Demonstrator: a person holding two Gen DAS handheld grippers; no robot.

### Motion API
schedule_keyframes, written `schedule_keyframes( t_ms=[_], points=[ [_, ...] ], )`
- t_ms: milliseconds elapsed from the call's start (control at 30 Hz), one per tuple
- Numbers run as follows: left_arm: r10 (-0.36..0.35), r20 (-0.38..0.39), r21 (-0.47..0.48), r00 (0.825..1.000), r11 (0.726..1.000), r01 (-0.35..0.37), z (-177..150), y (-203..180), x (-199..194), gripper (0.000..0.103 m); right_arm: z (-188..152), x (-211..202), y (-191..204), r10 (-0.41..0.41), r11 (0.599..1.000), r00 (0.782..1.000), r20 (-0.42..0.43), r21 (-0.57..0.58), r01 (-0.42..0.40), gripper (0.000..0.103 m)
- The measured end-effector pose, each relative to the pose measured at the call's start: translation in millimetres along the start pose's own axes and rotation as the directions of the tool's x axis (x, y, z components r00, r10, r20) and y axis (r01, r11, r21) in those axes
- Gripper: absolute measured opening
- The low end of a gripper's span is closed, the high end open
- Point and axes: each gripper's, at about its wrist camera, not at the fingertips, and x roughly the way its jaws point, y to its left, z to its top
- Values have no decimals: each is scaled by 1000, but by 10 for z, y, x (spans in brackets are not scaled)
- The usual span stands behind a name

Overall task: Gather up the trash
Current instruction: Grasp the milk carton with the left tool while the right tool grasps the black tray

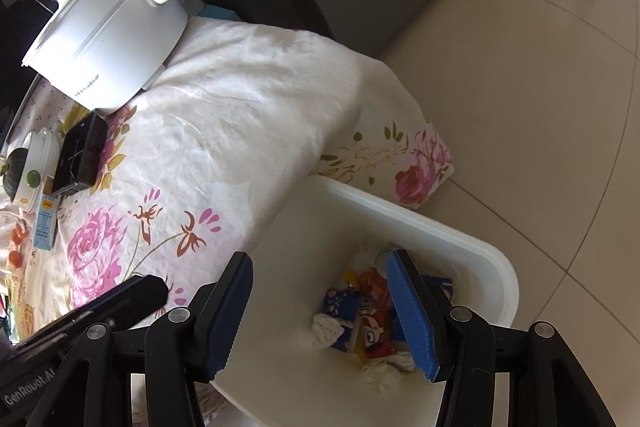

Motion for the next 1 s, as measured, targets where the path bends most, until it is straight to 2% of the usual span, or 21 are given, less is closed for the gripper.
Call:
schedule_keyframes(
  t_ms=[167,500,567,633,667,733,833,867,900,933,1000],
  points=[
    [31,46,-95,998,995,-27,180,312,-242,55,-4,-10,93,18,1000,1000,15,-19,-18,63],
    [64,107,-240,992,970,-37,430,882,-645,55,17,92,381,58,998,998,15,-40,-57,64],
    [95,110,-234,989,970,-67,521,999,-748,55,14,139,479,70,996,998,0,-53,-70,64],
    [159,98,-186,982,973,-139,642,1139,-833,59,0,190,587,77,994,997,-19,-77,-78,64],
    [214,100,-163,972,967,-197,702,1221,-866,61,-11,210,637,76,993,997,-26,-92,-78,64],
    [350,113,-122,930,934,-336,814,1411,-944,63,-35,242,723,67,990,997,-34,-123,-71,64],
    [529,127,-83,839,849,-522,968,1771,-1001,66,-48,287,781,57,987,997,-43,-149,-63,64],
    [574,132,-84,808,819,-568,1010,1897,-1004,66,-46,307,790,54,987,997,-46,-151,-60,64],
    [605,133,-82,785,796,-599,1046,2032,-999,66,-46,325,800,52,986,997,-50,-154,-59,65],
    [624,130,-75,771,781,-619,1077,2162,-987,66,-49,344,813,49,986,997,-54,-158,-57,65],
    [632,113,-56,766,774,-631,1125,2372,-939,66,-61,379,857,45,984,997,-64,-171,-55,65]
  ],
)
